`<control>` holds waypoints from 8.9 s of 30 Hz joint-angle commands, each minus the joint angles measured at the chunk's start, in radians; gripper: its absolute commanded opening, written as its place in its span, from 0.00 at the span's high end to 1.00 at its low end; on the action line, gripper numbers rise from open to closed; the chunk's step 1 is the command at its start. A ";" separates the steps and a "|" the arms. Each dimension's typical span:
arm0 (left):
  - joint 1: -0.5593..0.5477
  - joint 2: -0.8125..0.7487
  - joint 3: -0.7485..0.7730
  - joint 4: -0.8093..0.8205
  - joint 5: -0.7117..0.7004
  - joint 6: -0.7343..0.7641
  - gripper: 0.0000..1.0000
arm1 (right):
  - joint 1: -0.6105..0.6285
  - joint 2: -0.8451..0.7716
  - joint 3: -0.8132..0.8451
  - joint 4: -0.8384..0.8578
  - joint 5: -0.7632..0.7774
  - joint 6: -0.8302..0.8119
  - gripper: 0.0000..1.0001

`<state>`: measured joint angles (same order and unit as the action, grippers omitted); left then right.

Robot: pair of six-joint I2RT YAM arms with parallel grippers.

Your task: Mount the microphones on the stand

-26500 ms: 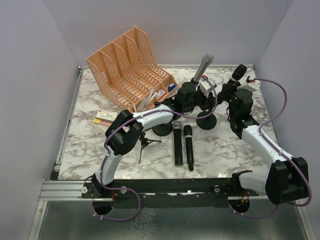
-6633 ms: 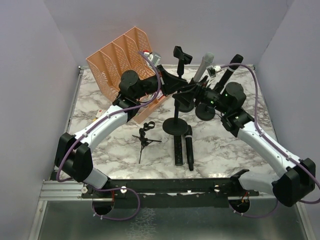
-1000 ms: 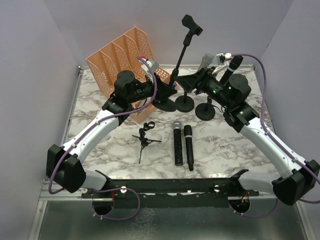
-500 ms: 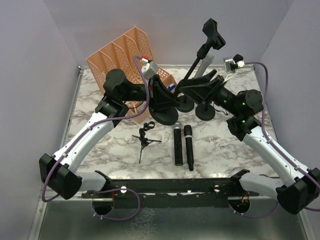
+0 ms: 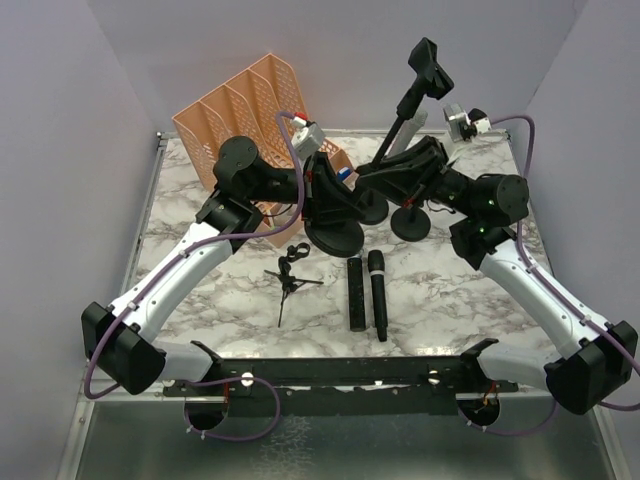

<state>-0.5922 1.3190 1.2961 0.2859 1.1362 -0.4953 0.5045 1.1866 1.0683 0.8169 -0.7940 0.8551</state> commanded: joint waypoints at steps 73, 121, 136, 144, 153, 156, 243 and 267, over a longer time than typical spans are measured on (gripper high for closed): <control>0.039 0.066 -0.033 0.242 -0.226 -0.094 1.00 | -0.098 0.038 0.095 -0.271 0.013 -0.148 0.99; 0.001 0.058 0.066 0.206 0.024 -0.071 1.00 | -0.024 -0.073 -0.016 -0.072 0.113 -0.040 0.54; 0.002 0.075 0.033 0.187 -0.368 -0.018 1.00 | -0.023 -0.030 0.037 -0.363 0.354 -0.234 0.99; -0.005 0.085 0.000 0.148 -0.694 0.128 1.00 | 0.072 -0.015 0.129 -0.564 0.715 -0.344 0.99; -0.024 0.083 -0.041 0.148 -0.821 0.199 1.00 | 0.187 0.072 0.301 -0.853 1.072 -0.314 0.99; -0.024 0.077 -0.053 0.147 -0.795 0.189 1.00 | 0.185 0.057 0.288 -0.813 0.962 -0.310 0.58; 0.020 -0.032 -0.162 0.057 -0.719 0.249 1.00 | 0.140 0.285 0.639 -0.953 1.036 -0.379 0.32; 0.021 -0.144 -0.303 -0.003 -0.853 0.284 0.17 | 0.138 0.292 0.355 -0.340 0.661 -0.611 0.99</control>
<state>-0.5697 1.2289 1.0145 0.2989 0.3771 -0.2405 0.6441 1.4857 1.4593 0.2440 -0.0479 0.2932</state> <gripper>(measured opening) 0.765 0.083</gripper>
